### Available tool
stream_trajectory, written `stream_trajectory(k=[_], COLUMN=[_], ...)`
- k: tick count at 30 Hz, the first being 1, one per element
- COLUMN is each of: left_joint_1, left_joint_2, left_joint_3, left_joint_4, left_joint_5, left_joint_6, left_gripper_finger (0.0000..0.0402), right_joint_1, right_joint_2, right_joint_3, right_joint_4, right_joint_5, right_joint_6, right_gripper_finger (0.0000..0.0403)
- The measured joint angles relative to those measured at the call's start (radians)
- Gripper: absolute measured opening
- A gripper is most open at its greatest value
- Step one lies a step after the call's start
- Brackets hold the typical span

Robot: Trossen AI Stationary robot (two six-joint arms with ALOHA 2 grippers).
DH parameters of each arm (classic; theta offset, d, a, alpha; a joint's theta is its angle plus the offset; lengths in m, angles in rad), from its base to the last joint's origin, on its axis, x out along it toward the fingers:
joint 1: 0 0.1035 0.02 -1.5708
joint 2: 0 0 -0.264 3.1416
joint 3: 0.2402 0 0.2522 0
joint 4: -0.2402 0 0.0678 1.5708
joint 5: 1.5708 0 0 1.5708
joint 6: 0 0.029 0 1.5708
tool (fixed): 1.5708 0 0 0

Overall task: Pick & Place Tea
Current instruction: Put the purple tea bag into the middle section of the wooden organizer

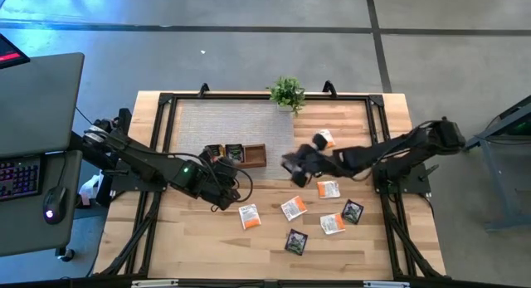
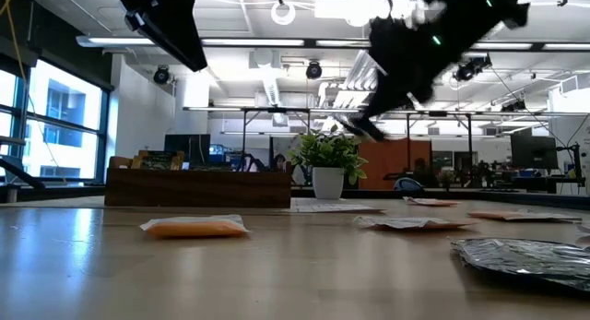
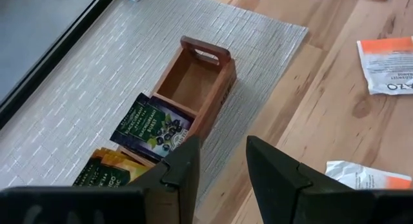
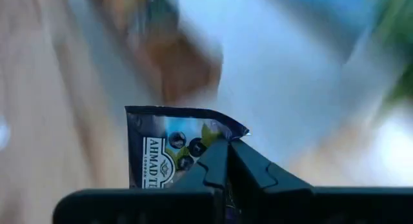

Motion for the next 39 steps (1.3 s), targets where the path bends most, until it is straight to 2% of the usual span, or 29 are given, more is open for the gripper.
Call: stream_trajectory(k=[3, 5, 8, 13, 16, 19, 23, 33, 39], left_joint_1=[0.0, 0.0, 0.0, -0.001, -0.001, -0.004, -0.002, -0.002, -0.001], left_joint_2=[-0.014, -0.03, -0.061, -0.112, -0.13, -0.132, -0.132, -0.131, -0.131], left_joint_3=[0.0, 0.001, 0.001, 0.002, 0.002, 0.002, 0.002, 0.002, 0.002], left_joint_4=[-0.015, -0.016, -0.032, -0.039, -0.05, -0.065, -0.08, -0.066, -0.054], left_joint_5=[0.011, 0.008, -0.03, -0.083, -0.092, -0.091, -0.099, -0.113, -0.113], left_joint_6=[0.0, 0.0, 0.0, 0.0, 0.005, 0.007, -0.001, -0.001, 0.016], left_gripper_finger=[0.0124, 0.0124, 0.0124, 0.0124, 0.0124, 0.0124, 0.0124, 0.0124, 0.0124], right_joint_1=[0.076, 0.107, 0.12, 0.089, 0.062, 0.04, 0.023, -0.023, -0.052], right_joint_2=[0.097, 0.191, 0.337, 0.587, 0.709, 0.8, 0.879, 0.877, 0.877], right_joint_3=[0.069, 0.13, 0.271, 0.545, 0.694, 0.812, 0.889, 0.886, 0.886], right_joint_4=[0.193, 0.309, 0.414, 0.409, 0.41, 0.388, 0.358, 0.255, 0.206], right_joint_5=[0.266, 0.357, 0.375, 0.474, 0.476, 0.446, 0.446, 0.354, 0.342], right_joint_6=[-0.238, -0.402, -0.593, -0.874, -1.001, -1.053, -1.117, -1.064, -0.971], right_gripper_finger=[0.0005, 0.0003, 0.0004, 0.0003, 0.0003, 0.0006, 0.0002, 0.0015, 0.0044])
